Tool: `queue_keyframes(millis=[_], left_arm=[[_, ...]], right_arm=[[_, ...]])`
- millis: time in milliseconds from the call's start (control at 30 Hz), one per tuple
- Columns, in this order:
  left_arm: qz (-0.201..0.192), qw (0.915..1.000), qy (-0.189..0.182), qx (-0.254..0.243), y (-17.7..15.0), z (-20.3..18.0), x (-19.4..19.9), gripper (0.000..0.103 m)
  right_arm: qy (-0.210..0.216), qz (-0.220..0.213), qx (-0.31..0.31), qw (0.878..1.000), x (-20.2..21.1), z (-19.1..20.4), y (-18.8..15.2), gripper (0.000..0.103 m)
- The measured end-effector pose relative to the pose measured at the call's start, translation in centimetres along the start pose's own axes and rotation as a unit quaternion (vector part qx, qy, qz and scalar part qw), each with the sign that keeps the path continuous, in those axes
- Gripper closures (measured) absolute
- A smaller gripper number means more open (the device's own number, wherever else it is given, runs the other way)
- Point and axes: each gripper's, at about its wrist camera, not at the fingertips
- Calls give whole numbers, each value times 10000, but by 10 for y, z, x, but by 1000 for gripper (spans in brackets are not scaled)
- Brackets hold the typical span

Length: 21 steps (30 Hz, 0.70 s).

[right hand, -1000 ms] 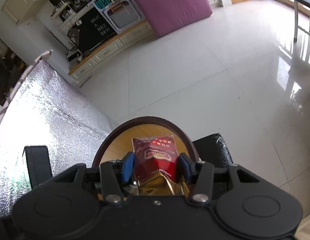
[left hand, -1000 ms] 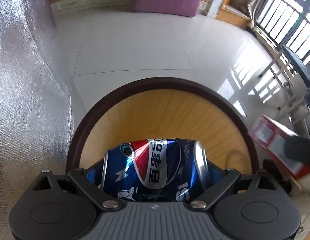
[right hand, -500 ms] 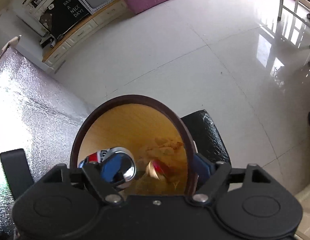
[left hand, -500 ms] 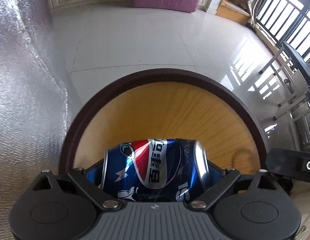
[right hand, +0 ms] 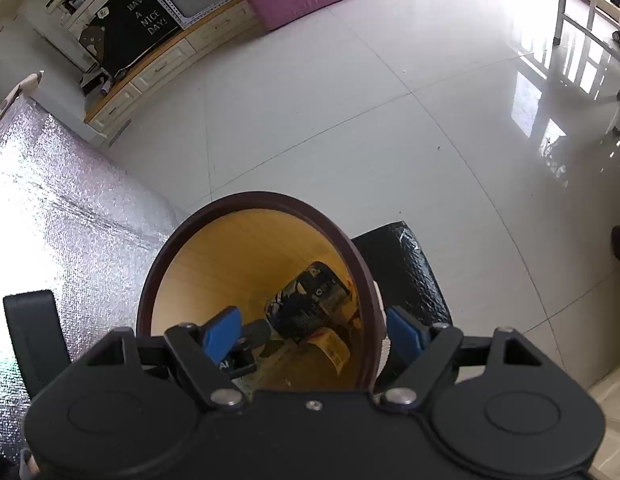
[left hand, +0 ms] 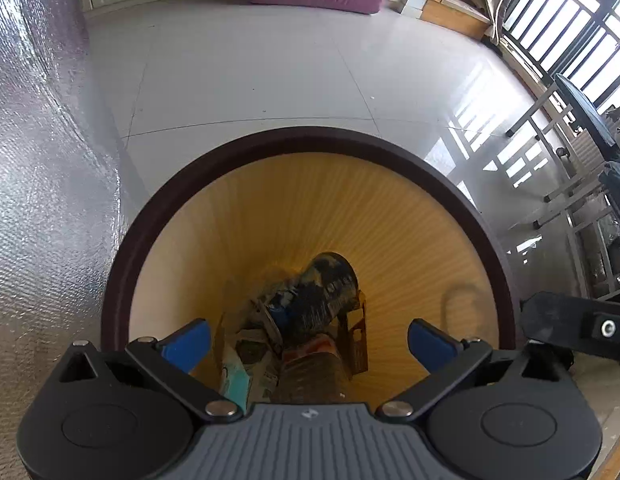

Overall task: Collect trash
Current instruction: 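Withdraw both tools from the wastebasket back toward the table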

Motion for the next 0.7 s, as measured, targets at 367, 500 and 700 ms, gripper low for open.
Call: queue_keyframes(millis=[367, 500, 700], left_arm=[[-181, 9997, 15, -180, 5, -6, 62, 0], [-363, 9991, 52, -202, 8, -8, 90, 0], [-587, 9981, 90, -188, 7, -9, 136, 0]], right_arm=[[119, -199, 282, 9993, 32, 4, -1, 23], [163, -363, 459, 9982, 51, 8, -3, 23], [159, -623, 677, 9956, 86, 16, -7, 20]])
Point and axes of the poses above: each gripper's, at about its wrist camera, not at the fingertips, and x roughly against the way its jaws point, z to its left, y to its top, and after that the axes turned 10 degrees about -z, right-handed
